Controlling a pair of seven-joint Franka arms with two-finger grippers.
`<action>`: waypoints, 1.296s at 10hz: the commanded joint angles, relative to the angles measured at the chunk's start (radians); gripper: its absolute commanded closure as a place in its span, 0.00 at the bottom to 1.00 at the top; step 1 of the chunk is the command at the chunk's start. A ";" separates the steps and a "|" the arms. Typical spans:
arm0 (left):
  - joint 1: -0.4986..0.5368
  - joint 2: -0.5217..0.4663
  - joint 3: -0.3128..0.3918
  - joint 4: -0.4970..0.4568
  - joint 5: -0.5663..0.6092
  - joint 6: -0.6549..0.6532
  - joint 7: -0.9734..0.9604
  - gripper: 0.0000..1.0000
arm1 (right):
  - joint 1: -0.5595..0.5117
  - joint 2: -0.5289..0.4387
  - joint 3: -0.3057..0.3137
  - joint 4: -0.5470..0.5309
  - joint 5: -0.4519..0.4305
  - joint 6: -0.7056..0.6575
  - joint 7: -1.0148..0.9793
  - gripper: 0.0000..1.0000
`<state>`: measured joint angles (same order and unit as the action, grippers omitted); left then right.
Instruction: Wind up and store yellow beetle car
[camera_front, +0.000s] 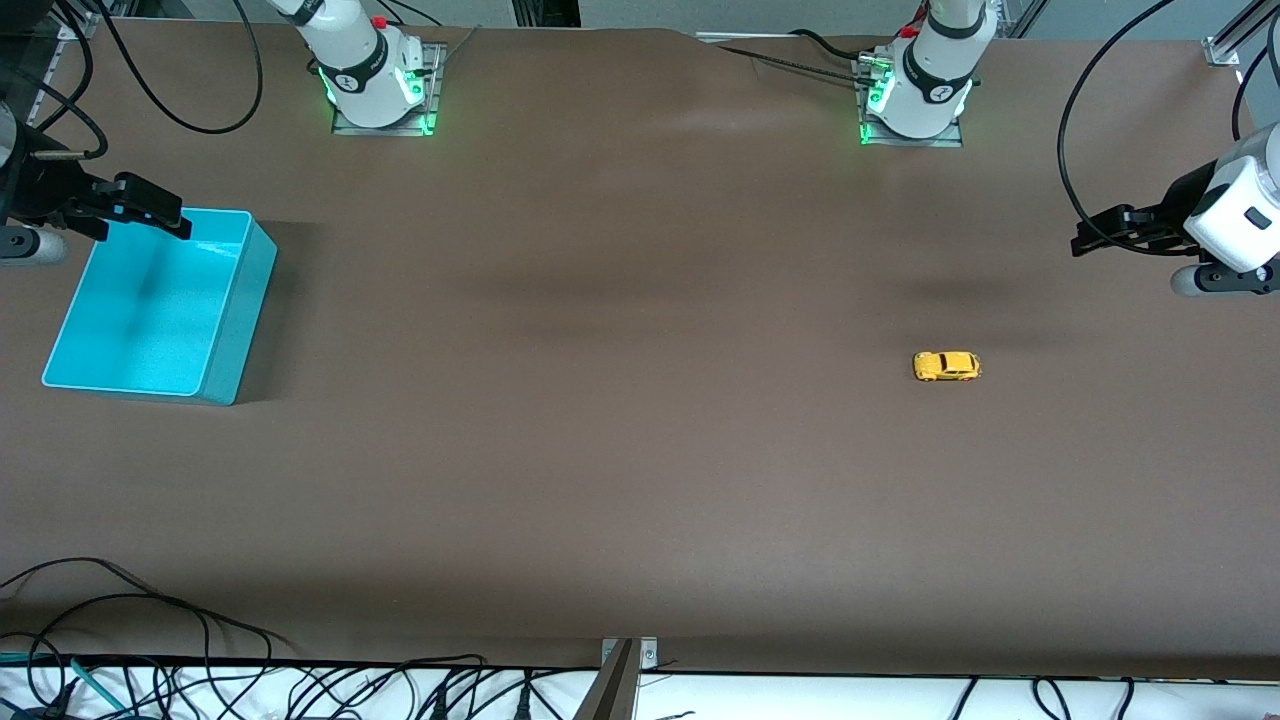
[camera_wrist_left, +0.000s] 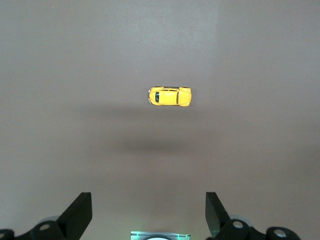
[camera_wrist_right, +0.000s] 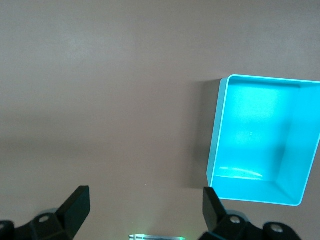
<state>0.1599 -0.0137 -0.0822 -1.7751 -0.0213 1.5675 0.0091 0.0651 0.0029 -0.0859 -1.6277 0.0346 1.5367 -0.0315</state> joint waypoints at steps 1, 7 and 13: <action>0.006 -0.003 -0.002 -0.006 -0.029 0.011 0.023 0.00 | -0.004 -0.007 -0.005 0.005 0.019 -0.015 0.002 0.00; 0.006 -0.003 -0.002 -0.006 -0.029 0.011 0.023 0.00 | -0.004 -0.007 -0.005 0.000 0.025 -0.033 0.012 0.00; 0.004 -0.003 -0.005 -0.006 -0.029 0.011 0.020 0.00 | -0.004 -0.007 -0.005 0.000 0.025 -0.033 0.012 0.00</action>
<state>0.1590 -0.0109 -0.0837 -1.7751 -0.0214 1.5687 0.0092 0.0651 0.0033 -0.0883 -1.6278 0.0376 1.5171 -0.0312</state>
